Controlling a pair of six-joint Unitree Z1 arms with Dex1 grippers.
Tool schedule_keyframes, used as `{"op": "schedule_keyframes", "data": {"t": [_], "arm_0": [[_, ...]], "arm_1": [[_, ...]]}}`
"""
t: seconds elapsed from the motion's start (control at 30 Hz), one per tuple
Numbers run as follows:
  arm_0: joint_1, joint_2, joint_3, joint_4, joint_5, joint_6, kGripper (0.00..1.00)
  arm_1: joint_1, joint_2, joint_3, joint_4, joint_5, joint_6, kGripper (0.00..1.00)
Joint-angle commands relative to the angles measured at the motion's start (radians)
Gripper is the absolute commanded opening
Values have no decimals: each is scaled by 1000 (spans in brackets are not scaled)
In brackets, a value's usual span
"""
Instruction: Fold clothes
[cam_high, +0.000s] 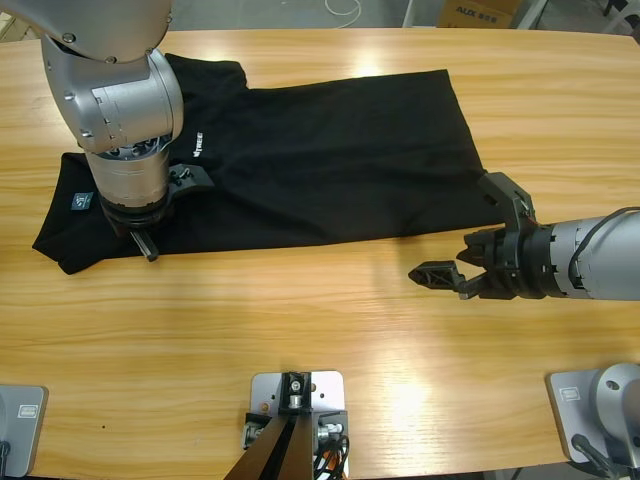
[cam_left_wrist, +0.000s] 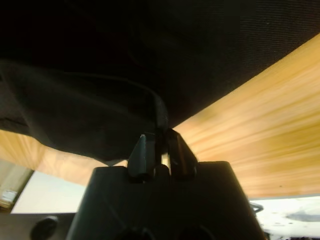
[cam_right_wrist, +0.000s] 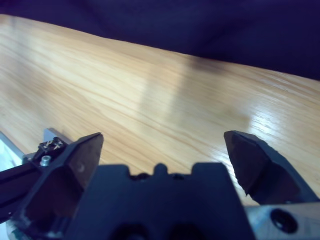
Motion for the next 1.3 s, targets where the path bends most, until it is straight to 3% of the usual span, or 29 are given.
{"op": "schedule_keyframes", "data": {"t": [0.03, 0.2, 0.27, 0.33, 0.37, 0.53, 0.7, 0.8, 0.93, 1.3], "arm_0": [[26, -206, 134, -152, -80, -47, 996], [59, -340, 286, -274, -152, -57, 994], [112, -381, 287, -320, -150, -96, 971], [196, -401, 261, -386, -148, -155, 806], [242, -396, 237, -415, -149, -193, 773], [357, -232, 55, -443, -201, -300, 724], [360, -132, 37, -443, -337, -323, 724], [360, -122, 59, -443, -369, -313, 642], [369, -97, 69, -444, -412, -272, 642], [374, -36, 97, -444, -383, -210, 655]], "arm_1": [[10, 49, 37, -19, 15, 11, 998], [10, 68, 40, -35, 15, 11, 1000], [10, 68, 41, -36, 15, 11, 1000], [10, 70, 41, -38, 15, 11, 999], [10, 70, 41, -38, 15, 11, 1000], [10, 67, 42, -38, 19, 11, 996], [10, 55, 49, -38, 19, 20, 996], [10, 72, 50, -49, 18, 20, 996], [10, 83, 51, -56, 18, 20, 997], [10, 83, 52, -58, 22, 20, 996]]}}
